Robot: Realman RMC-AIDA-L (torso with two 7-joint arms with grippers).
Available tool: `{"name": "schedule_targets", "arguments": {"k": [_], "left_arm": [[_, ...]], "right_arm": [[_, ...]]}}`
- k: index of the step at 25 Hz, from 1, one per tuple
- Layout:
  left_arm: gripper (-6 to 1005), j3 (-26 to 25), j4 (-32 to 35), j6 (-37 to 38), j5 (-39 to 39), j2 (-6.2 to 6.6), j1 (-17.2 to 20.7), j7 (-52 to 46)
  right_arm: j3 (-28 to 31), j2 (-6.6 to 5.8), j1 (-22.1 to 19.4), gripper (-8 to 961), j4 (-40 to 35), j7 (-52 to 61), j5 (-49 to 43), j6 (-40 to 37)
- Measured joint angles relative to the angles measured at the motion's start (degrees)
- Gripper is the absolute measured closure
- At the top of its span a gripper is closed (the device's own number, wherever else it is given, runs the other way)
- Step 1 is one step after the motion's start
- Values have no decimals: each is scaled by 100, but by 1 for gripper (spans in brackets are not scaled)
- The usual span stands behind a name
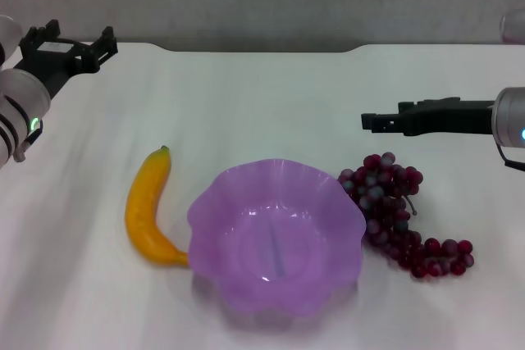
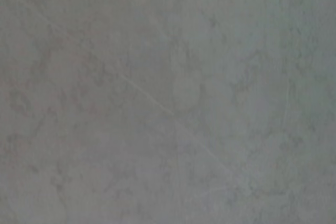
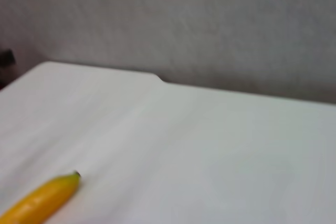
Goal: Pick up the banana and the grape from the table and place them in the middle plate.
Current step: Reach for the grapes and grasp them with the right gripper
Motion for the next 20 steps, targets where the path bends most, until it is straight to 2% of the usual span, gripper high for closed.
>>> {"name": "schedule_targets", "arguments": {"k": [5,11,20], "left_arm": [[106,14,15,12,0,-9,-38,0],[106,16,41,26,0,-6,-45,0],[105,15,48,74,0,1,-40,0]], "right_arm": [[91,44,-2,73,192,256,-560,-59],[72,40,-147,73,378,344,-598,-182],[146,53,-199,74,777,149,-537,56]]}}
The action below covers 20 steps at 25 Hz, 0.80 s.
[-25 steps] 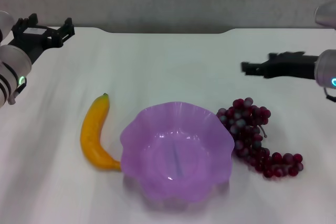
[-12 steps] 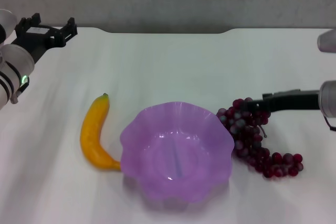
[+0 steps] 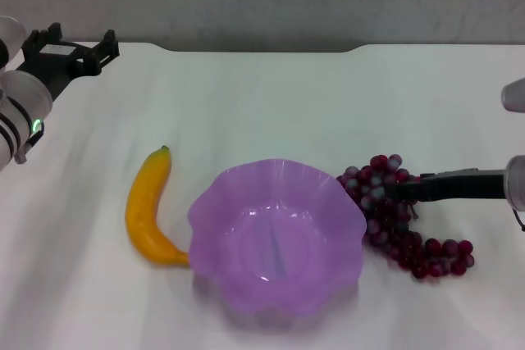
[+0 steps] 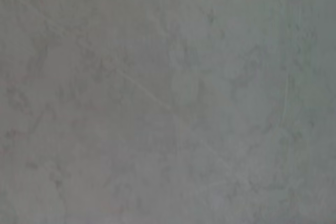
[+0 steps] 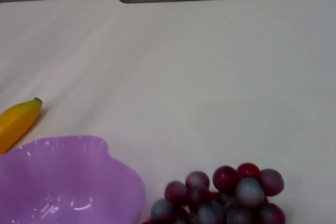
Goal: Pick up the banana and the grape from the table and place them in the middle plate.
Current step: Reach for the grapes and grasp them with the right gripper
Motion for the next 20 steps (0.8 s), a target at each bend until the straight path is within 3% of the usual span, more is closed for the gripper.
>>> {"name": "schedule_targets", "arguments": {"k": [11,20], "left_arm": [[105,0,76,23,0,0,-13,0],[105,0,81,22,0,-5,-78,0]], "right_arm": [[359,-49,-199,74,-42,-74,-46,189],[422,-5,0,74,8,-565,-29,551]]}}
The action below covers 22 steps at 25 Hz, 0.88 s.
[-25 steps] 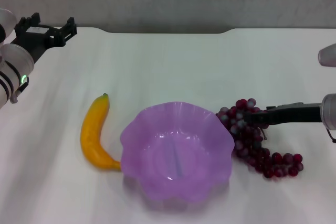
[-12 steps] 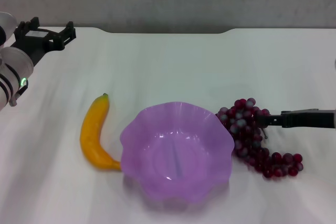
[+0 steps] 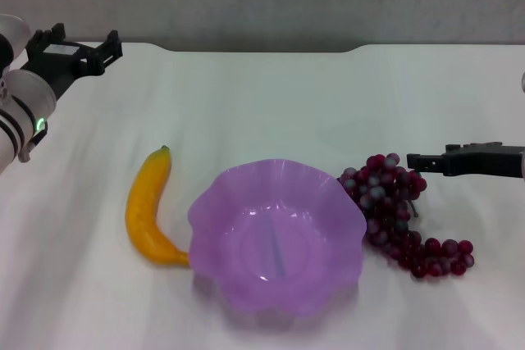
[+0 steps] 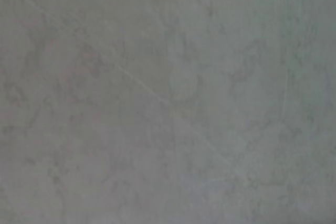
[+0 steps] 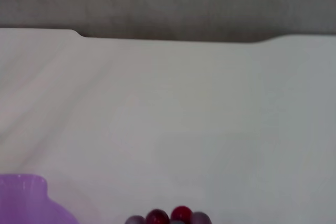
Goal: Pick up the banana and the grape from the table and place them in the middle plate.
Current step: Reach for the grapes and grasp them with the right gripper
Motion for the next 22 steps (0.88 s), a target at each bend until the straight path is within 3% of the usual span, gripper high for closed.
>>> {"name": "schedule_targets", "arguments": {"k": [7,13,22], "left_arm": [[106,91,-10,-1,0,-9,-29,0],[106,133,-1,0,0,-7,-64,0],[106,134,3,0,0,-4,-53,0]], "right_arm": [[-31,25,91,76,100,-536,271,-158],[-47,25,127,93,619,-1066,889,-371],[7,35,148,120,910,-1161,1070,-423]]}}
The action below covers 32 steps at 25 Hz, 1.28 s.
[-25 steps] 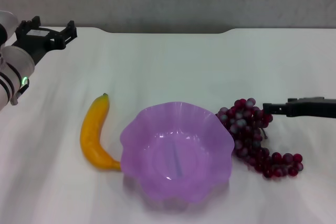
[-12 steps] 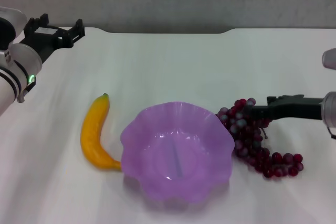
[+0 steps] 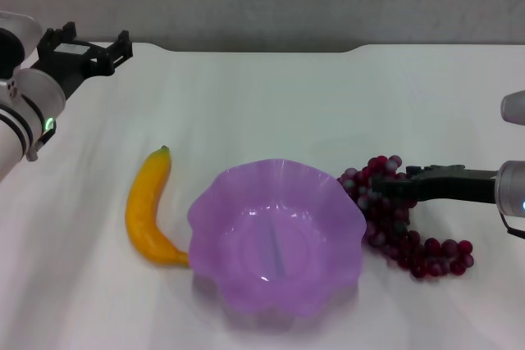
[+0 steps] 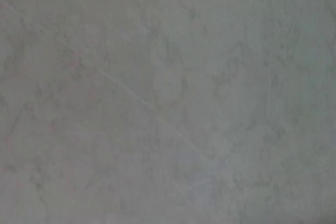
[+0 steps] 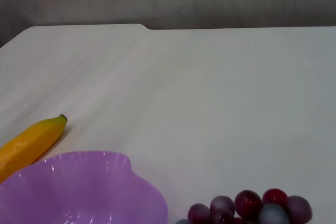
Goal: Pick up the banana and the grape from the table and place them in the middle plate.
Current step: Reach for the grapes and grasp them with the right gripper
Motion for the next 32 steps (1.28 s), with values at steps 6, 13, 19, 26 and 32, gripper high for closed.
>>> {"name": "schedule_targets", "arguments": {"k": [6,13,19,26,32], "left_arm": [[105,-2,81,1,0,0,-13,0],[105,-6,84,1,0,3,-14,0],[105,-7,86,1,0,7,-19,0],[105,-2,82,1,0,9,-22,0],[106,-2,56,1,0,1,-22,0]], "right_arm": [[29,-22,-91,137,16,178,2,84],[34,-24,-103,158,165,208,4,376],[34,-26,-72,175,173,157,0,433],[17,-29,-47,196,201,148,-19,552],[-4,-28,-30,213,221,124,-12,666]]}}
